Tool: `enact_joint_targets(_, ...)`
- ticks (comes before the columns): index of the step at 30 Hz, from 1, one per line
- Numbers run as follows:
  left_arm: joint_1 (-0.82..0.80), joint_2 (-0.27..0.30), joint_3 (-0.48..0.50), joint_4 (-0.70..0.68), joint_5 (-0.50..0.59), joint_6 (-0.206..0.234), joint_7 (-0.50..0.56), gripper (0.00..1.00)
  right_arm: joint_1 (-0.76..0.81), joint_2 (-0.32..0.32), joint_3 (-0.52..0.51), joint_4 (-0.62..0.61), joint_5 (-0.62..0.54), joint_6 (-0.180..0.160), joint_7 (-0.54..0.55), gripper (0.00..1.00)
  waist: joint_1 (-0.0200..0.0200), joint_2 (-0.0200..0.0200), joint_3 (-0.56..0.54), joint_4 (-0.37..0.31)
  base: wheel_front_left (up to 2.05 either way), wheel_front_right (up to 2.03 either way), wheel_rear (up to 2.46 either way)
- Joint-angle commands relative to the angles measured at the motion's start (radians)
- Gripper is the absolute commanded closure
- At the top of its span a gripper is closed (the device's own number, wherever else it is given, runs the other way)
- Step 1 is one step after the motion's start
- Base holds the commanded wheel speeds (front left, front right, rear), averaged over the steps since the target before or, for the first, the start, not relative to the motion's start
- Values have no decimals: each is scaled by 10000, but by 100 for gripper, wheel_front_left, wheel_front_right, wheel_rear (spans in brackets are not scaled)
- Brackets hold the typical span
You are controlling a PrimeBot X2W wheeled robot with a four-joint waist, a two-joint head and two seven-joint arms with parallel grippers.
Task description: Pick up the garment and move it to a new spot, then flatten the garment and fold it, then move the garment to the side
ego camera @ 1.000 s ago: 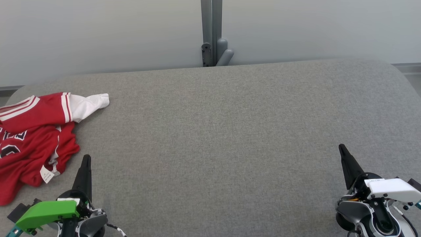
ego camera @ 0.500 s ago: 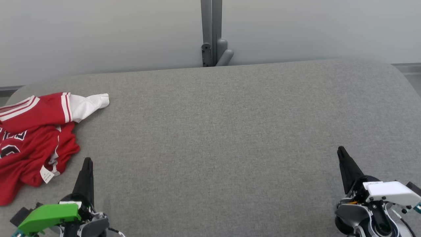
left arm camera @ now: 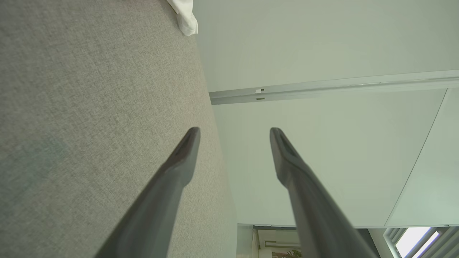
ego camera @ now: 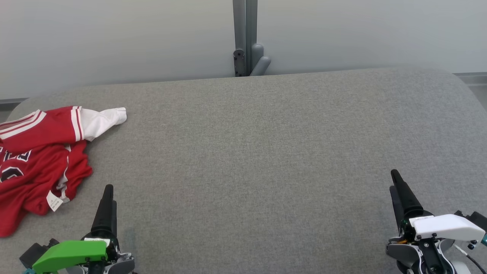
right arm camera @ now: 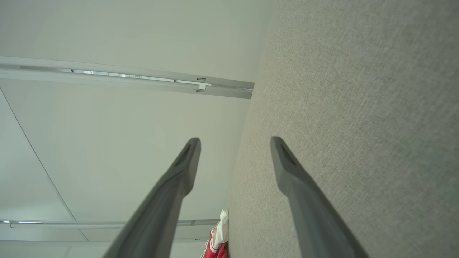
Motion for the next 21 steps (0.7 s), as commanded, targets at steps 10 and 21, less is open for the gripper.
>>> enact_joint_targets(10, 25, 54, -308, -559, 2498, 363, -475, 0, -35, -55, 164, -926, -3053, 4, -470, 0, 0, 6, 15, 43, 0, 0, 0)
enact_joint_targets(21, 243, 65, -519, -703, 4861, 394, -909, 0, 101, -211, 394, -1161, -5271, 5, -902, 0, 0, 9, 10, 98, 0, 0, 0)
